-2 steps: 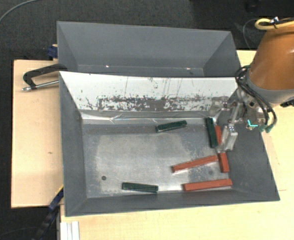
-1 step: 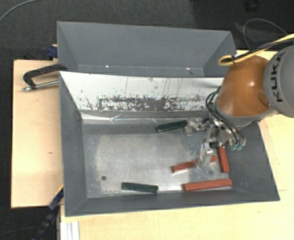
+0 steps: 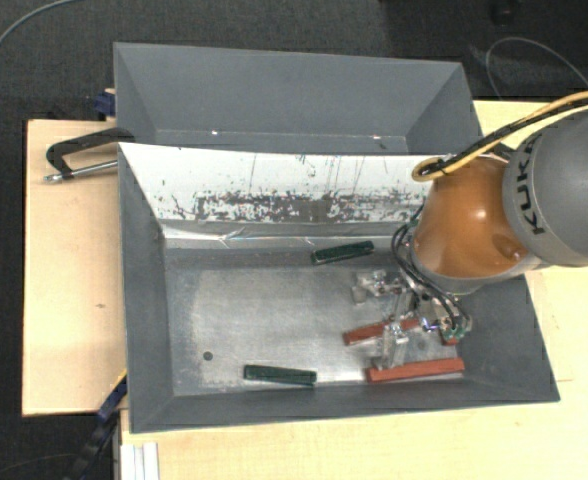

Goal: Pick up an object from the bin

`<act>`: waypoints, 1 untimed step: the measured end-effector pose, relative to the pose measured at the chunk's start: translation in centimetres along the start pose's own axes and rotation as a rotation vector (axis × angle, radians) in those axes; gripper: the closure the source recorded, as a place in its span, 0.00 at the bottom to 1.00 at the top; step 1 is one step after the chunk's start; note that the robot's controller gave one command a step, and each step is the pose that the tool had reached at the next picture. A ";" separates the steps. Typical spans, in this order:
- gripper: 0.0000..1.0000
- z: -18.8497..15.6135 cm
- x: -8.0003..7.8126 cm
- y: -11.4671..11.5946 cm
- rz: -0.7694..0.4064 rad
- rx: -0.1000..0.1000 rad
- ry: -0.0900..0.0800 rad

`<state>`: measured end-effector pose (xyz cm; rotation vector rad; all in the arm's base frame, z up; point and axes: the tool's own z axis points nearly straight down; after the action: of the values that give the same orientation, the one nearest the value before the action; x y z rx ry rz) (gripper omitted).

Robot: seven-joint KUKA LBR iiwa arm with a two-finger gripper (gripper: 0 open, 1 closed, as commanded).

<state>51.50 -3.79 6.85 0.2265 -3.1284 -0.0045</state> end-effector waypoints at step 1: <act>1.00 -0.2 -0.2 -0.1 0.001 0.003 -0.006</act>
Offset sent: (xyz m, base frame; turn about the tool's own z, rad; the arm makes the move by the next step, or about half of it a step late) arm 0.0000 0.0000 0.0000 0.0000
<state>51.73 -3.91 7.05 0.2253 -3.1344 -0.0012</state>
